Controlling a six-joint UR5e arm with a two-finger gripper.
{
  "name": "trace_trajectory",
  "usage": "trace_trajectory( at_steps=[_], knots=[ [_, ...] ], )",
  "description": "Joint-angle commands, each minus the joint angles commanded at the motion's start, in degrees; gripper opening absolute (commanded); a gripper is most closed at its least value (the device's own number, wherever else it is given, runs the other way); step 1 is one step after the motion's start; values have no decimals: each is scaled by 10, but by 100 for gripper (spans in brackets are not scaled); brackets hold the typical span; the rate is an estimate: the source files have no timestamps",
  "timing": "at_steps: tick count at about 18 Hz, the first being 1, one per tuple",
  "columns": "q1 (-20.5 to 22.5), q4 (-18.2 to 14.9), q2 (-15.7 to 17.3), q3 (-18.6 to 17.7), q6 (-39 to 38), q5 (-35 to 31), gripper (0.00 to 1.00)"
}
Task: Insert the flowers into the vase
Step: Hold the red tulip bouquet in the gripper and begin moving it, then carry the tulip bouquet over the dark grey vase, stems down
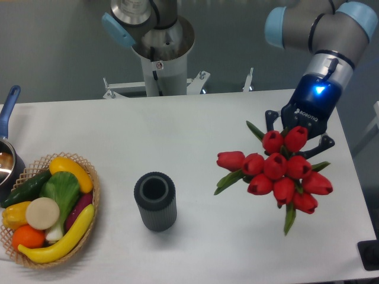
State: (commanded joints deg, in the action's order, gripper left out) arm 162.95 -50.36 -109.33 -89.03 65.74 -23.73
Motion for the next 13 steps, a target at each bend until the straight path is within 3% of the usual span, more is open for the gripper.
trace_trajectory(
  at_steps=[3, 6, 13],
  knots=[
    [-24, 26, -13, 0, 0, 0, 17],
    [-47, 32, -15, 0, -1, 7, 17],
    [-62, 40, -11, -18, 2, 126, 17]
  ],
)
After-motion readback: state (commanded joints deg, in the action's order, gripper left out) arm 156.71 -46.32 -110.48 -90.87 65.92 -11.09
